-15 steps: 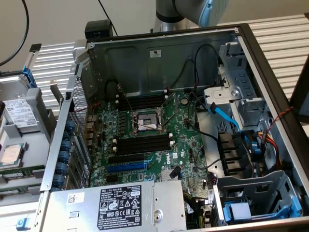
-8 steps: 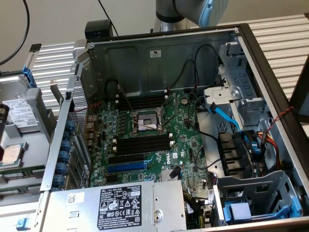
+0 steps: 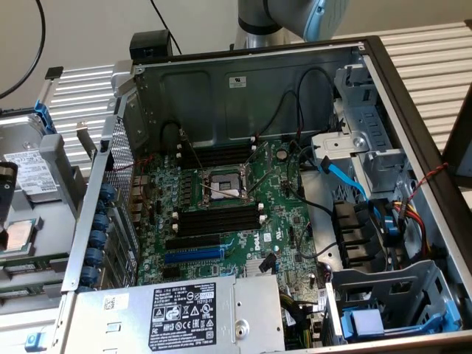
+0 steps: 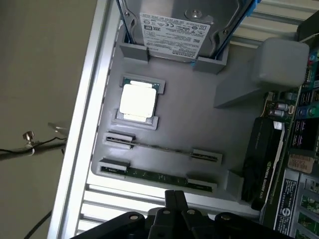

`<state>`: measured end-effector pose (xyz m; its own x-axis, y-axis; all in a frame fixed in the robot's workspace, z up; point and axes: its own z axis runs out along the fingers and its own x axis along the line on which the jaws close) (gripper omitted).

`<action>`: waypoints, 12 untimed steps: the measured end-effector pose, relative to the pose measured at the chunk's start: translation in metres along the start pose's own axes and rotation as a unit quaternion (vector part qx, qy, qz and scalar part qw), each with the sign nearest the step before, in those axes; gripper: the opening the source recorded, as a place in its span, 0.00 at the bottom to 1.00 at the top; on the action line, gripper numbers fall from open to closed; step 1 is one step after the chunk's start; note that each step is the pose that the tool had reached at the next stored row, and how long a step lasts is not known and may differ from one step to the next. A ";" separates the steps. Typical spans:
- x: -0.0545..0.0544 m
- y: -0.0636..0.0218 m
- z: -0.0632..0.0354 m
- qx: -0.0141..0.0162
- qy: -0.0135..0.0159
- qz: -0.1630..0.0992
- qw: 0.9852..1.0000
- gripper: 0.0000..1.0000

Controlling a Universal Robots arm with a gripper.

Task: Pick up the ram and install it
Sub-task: 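Pick up the ram and move it above insertion slot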

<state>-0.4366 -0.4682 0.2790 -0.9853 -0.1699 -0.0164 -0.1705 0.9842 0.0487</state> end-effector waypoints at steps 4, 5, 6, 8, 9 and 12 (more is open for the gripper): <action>0.000 0.0000 0.0009 0.000 0.000 -0.009 1.000 0.11; 0.000 0.0000 0.0015 0.000 0.001 -0.018 1.000 0.11; 0.000 -0.0001 0.0019 0.000 0.001 -0.026 1.000 0.11; 0.000 -0.0001 0.0031 0.000 0.002 -0.045 0.999 0.11; 0.000 -0.0002 0.0039 -0.001 0.003 -0.055 0.999 0.11; 0.000 -0.0002 0.0058 -0.001 0.004 -0.081 0.997 0.11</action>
<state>-0.4365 -0.4681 0.2732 -0.9446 -0.3278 -0.0166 -0.3282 0.9434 0.0479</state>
